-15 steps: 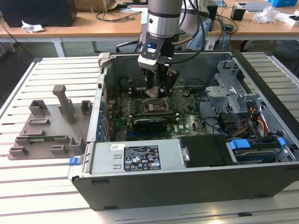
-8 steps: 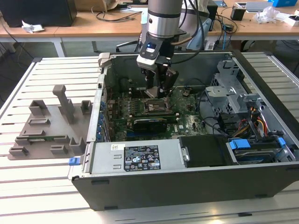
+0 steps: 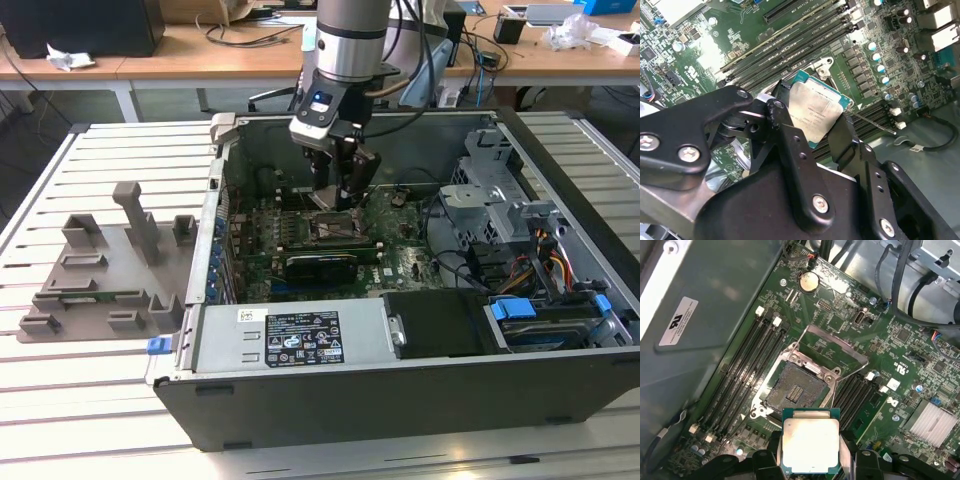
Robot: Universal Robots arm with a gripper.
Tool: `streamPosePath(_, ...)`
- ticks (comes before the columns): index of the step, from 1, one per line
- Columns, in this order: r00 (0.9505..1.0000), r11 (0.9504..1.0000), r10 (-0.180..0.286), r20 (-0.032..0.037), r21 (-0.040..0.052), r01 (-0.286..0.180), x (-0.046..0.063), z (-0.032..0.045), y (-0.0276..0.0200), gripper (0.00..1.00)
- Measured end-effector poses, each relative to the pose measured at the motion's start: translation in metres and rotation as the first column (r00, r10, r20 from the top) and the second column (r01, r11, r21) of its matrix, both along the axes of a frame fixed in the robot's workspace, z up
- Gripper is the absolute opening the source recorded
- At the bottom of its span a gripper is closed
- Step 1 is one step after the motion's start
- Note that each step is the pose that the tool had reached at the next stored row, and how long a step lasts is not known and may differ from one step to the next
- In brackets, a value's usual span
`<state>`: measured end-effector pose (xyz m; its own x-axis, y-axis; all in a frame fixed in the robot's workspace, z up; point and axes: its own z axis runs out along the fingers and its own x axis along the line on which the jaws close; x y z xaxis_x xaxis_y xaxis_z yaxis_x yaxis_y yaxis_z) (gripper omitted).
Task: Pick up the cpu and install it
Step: 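Place the cpu into insertion slot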
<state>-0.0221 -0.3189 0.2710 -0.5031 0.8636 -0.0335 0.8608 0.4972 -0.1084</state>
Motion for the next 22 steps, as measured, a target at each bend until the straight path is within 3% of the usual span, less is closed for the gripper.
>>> streamPosePath(15,0.9966,0.9966,-0.083,0.0,-0.0004,0.083,0.0,-0.0004,0.0,0.54)
streamPosePath(19,0.9901,0.9901,-0.14,0.0006,-0.0053,0.14,0.0,-0.0008,0.0,0.54)
streamPosePath(22,0.9808,0.9808,-0.195,0.0016,-0.0114,0.195,0.0,-0.0011,0.0,0.54)
